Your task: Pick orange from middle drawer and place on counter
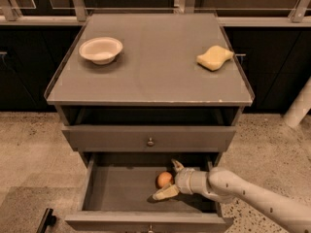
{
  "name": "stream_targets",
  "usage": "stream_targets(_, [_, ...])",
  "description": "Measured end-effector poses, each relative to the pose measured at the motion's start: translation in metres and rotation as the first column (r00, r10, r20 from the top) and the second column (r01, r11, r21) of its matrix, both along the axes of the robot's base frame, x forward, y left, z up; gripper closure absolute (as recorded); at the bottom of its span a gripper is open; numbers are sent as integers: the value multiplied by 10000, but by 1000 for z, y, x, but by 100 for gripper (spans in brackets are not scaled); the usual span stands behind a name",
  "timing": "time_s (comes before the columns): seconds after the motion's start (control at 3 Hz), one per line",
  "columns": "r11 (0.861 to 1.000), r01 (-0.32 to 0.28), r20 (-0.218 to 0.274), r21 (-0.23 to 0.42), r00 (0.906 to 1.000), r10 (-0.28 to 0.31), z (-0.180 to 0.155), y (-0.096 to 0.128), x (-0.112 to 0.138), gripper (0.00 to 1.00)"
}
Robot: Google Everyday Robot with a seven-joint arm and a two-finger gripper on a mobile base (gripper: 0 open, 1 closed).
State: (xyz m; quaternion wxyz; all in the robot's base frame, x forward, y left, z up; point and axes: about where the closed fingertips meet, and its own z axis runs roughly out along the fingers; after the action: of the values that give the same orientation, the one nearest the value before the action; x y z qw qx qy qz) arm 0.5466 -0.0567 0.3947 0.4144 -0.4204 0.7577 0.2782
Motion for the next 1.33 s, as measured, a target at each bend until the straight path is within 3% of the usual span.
stream_targets(0.67, [9997, 242, 49, -15, 9997, -242, -19, 9, 1, 0])
stream_targets(1.33, [9997, 243, 49, -15, 9997, -243, -19, 10, 1, 42])
